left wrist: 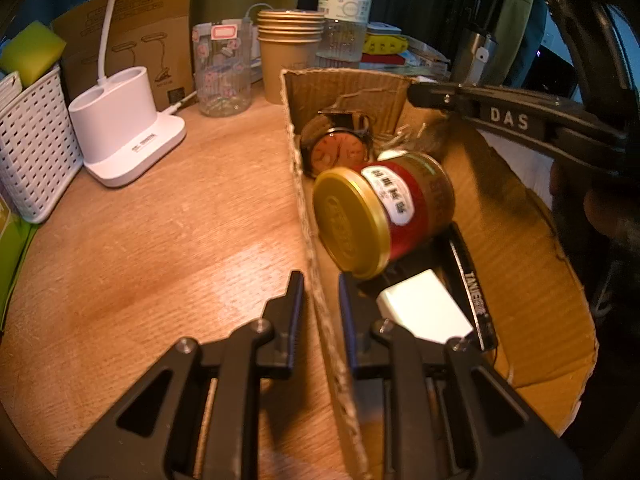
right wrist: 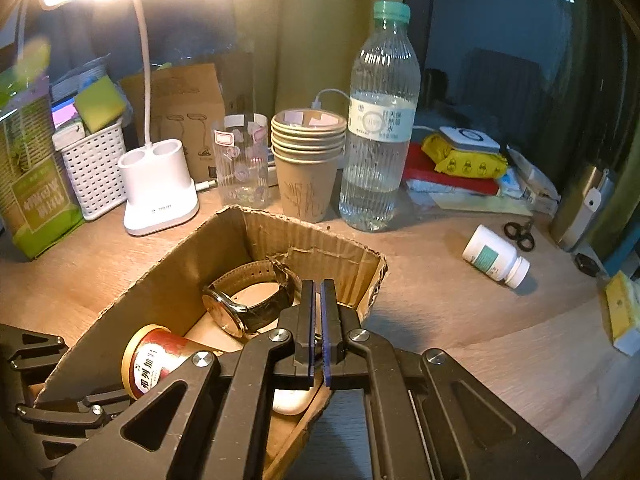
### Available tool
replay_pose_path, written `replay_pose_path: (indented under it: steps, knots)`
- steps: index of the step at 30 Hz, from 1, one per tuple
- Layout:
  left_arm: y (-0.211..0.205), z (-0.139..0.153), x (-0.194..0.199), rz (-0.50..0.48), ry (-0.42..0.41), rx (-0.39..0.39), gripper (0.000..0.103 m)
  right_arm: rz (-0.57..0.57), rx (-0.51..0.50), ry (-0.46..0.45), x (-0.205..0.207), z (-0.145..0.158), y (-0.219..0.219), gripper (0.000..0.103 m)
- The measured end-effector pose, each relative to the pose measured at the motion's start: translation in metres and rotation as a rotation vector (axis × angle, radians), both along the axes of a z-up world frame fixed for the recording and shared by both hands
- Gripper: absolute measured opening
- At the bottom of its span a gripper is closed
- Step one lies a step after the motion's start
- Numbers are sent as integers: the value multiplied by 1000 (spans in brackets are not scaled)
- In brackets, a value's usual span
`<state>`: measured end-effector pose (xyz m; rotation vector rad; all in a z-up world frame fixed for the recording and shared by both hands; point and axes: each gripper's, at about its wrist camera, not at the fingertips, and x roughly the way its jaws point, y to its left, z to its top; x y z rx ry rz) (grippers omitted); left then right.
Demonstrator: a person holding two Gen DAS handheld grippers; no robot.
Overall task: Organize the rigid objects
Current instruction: 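Carry the metal keys into the cardboard box and open the right gripper, then move the open right gripper to the white pill bottle and grasp it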
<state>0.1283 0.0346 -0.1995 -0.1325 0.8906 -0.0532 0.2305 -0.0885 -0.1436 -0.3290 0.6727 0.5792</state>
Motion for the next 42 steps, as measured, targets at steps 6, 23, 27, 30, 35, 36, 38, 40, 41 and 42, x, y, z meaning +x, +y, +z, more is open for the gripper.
replay_pose_path:
  steps: [6,23,27,30,35,36,38,40,41,42]
  knots:
    - [0,1,-1,1,0,0,19,1,14,11,1,0,-2,12]
    - [0,1,-1,1,0,0,19,-29,79,7,-1,13,-24,31]
    - [0,1,-1,1,0,0,19,-46,92,0,-1,18,-32,35]
    - [0,1,-1,1,0,0,19,-62,100,-3,1,20,-39,37]
    - [0,1,-1,0,0,0,19,-91,107,-1,5,20,-49,39]
    - [0,1,-1,0,0,0,19,-94,108,-1,6,19,-51,39]
    - [0,1,-1,1,0,0,19,-103,110,1,8,19,-53,49]
    - [0,1,-1,0,0,0,19,-113,117,2,9,19,-57,54]
    - [0,1,-1,0,0,0,19,-117,121,4,10,19,-59,55]
    - [0,1,-1,0,0,0,19,-121,123,5,11,19,-60,55]
